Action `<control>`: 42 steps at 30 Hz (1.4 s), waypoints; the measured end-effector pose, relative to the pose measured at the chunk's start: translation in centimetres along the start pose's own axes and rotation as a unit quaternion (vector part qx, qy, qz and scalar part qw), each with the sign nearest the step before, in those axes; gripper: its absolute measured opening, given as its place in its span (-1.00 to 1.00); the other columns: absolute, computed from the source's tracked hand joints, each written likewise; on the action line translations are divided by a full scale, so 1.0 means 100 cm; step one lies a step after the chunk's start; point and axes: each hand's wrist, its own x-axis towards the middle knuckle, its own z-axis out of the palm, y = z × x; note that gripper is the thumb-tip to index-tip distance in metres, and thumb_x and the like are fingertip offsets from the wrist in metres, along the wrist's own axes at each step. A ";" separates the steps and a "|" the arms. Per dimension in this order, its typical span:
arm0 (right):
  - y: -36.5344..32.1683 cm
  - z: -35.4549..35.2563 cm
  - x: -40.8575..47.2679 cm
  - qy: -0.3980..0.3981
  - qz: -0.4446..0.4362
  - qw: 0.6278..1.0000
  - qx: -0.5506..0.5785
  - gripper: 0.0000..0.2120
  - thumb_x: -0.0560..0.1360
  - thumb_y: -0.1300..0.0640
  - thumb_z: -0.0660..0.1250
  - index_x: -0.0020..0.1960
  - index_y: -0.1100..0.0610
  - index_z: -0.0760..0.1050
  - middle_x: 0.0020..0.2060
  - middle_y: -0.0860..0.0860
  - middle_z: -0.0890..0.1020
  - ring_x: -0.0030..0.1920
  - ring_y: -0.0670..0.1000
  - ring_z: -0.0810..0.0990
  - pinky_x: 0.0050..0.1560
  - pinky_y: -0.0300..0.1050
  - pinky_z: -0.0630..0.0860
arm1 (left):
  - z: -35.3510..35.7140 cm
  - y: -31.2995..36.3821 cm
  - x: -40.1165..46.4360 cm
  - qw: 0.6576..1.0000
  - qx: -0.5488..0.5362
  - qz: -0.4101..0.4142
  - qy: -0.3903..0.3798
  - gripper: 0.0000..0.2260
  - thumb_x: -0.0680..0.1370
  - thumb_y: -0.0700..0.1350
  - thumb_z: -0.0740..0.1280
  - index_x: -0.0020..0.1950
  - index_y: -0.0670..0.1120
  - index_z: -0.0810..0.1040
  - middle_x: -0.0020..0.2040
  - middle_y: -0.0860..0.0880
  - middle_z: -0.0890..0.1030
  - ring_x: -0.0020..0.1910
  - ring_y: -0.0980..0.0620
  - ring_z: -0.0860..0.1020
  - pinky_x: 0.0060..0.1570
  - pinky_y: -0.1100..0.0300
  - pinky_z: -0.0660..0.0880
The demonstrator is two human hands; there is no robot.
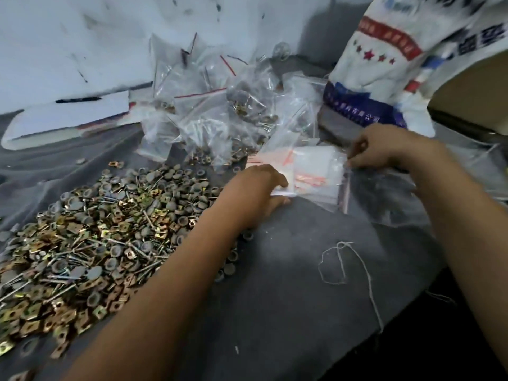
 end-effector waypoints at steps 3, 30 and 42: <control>0.002 0.004 -0.010 -0.110 0.003 0.990 -0.086 -0.69 0.34 -0.09 0.65 -0.04 -0.09 0.58 -0.06 -0.06 0.63 -0.06 0.04 0.63 -0.12 -0.06 0.57 | 0.008 0.010 0.005 0.998 0.008 -0.053 0.040 -0.73 0.69 0.02 0.30 0.23 -0.11 0.65 0.18 -0.15 0.63 0.23 -0.18 0.54 0.20 -0.02 0.45; -0.230 0.047 -0.111 0.325 -0.384 0.831 0.237 -0.75 0.45 0.04 0.54 0.00 0.15 0.59 -0.14 -0.03 0.65 -0.08 -0.02 0.58 -0.03 -0.18 0.48 | -0.084 -0.053 -0.144 0.783 -0.456 -0.277 0.321 -0.84 0.55 -0.27 0.49 -0.23 -0.14 0.69 -0.37 -0.03 0.70 -0.40 0.06 0.68 -0.36 0.23 0.62; -0.327 0.148 -0.139 0.100 -0.440 0.820 0.352 -0.66 0.65 -0.02 0.32 -0.04 0.22 0.70 -0.32 -0.01 0.68 -0.36 -0.07 0.60 -0.32 -0.14 0.46 | -0.067 -0.090 -0.232 0.813 -0.063 -0.293 0.499 -0.81 0.45 -0.07 0.55 -0.29 -0.12 0.64 -0.36 -0.05 0.64 -0.38 -0.07 0.58 -0.31 0.03 0.52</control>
